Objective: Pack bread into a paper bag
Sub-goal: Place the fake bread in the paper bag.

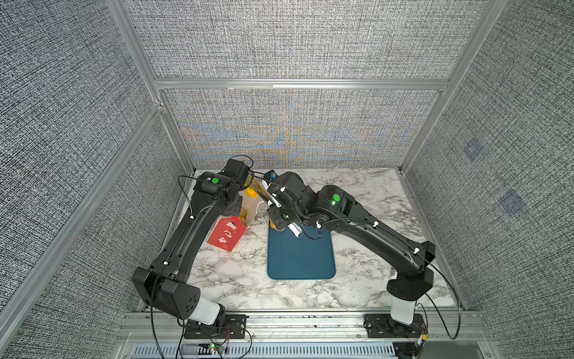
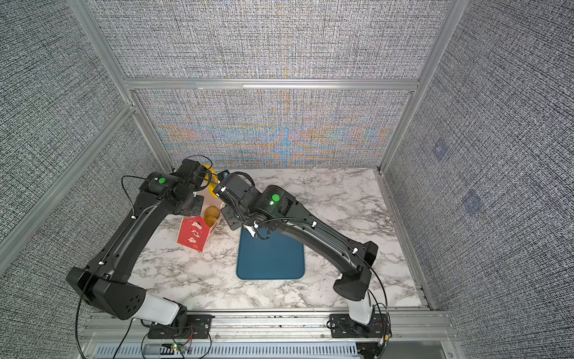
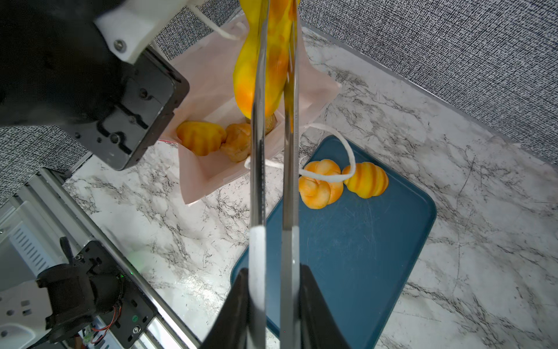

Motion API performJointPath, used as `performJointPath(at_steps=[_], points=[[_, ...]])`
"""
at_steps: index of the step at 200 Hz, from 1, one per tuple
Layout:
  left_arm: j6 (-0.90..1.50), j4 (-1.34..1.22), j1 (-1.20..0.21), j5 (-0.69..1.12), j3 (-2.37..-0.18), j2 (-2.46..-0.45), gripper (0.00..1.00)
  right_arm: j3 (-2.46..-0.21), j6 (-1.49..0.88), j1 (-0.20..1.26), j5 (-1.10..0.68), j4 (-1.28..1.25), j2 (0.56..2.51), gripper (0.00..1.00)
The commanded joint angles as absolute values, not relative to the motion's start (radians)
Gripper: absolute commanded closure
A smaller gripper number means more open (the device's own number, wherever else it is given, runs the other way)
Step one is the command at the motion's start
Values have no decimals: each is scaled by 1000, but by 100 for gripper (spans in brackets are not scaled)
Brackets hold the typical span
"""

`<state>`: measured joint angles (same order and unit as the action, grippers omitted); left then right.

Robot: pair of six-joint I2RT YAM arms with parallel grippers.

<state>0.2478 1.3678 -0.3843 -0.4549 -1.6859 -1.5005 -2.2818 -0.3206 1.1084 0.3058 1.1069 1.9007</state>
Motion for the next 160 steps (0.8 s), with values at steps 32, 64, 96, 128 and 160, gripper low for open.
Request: performJointPath(at_steps=[32,64,96,128,160], points=[[252,1366,-385,-465,-1686,-1494,98,-2139,-316,1097,298,983,1857,86],[252,1365,-385,-469,-1684,-1491,98,-2021,-334,1094,287,945,1807,86],[249,1364,-385,-469,-1683,-1493,98,-1937,-346,1094,277,930,1768,86],[250,1360,-385,-466,-1680,-1494,98,-1890,-353,1094,267,925,1749,86],[250,1359,-385,-465,-1684,-1498,98,-1907,-350,1094,260,930,1758,85]])
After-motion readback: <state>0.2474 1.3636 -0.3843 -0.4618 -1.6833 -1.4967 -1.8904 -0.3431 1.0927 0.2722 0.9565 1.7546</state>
